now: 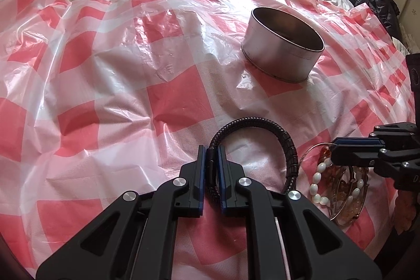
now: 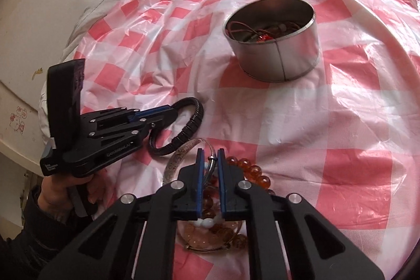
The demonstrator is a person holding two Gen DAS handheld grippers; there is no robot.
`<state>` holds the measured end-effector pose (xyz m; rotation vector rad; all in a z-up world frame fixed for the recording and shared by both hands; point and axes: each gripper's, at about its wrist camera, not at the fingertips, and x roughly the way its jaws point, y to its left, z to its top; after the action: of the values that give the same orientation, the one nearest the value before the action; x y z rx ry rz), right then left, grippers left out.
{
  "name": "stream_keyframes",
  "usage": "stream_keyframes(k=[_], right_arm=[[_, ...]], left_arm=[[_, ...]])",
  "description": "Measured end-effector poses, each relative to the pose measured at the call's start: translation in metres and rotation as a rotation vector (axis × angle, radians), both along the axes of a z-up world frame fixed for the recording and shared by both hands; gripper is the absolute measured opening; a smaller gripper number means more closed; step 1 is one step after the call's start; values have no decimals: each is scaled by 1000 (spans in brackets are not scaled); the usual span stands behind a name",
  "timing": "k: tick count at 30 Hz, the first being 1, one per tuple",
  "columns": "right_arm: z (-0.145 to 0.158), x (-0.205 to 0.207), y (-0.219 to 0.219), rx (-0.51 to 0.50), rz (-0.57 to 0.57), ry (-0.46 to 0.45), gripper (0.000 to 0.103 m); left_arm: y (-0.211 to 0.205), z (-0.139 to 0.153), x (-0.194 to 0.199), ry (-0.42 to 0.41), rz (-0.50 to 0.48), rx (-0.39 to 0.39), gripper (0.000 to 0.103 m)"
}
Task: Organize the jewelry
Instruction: 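Close the left tool on the black coiled bracelet and lift it, then carry the black bracelet into the silver tin and open the left tool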
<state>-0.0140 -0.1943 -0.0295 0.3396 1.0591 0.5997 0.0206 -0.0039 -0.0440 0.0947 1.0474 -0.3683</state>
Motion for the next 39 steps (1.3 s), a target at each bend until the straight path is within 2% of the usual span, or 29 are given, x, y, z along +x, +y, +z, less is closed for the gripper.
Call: stream_keyframes(k=[13,17,22,25,27,29,30,31,36,38,39], right_arm=[[29,-13,-34,197,-98,-109,8],[41,-14,-44,214,-132,-151,7],[58,-18,-64,290,-175,-228,5],[56,-14,-72,301,-186,-202,5],[51,-10,-70,235,-184,-154,5],[43,-6,-64,73,-204,-106,24],[38,-5,-62,4,-219,-86,47],[34,-4,-61,-49,-232,-69,51],[13,-1,-57,-185,-237,-7,51],[2,-1,-51,-234,-214,10,47],[1,-2,-46,-283,-198,-3,38]], left_arm=[[7,20,-2,-29,5,-115,7],[8,33,-4,-61,4,-142,7],[6,56,2,-114,8,-172,7],[1,59,9,-120,17,-183,7],[-3,55,12,-108,16,-179,7],[-9,50,13,-99,5,-168,8],[-10,49,13,-98,0,-162,8],[-12,48,12,-97,-5,-155,8],[-12,45,12,-93,-6,-151,8],[-11,45,12,-96,-4,-150,8],[-11,45,12,-98,-3,-150,8]])
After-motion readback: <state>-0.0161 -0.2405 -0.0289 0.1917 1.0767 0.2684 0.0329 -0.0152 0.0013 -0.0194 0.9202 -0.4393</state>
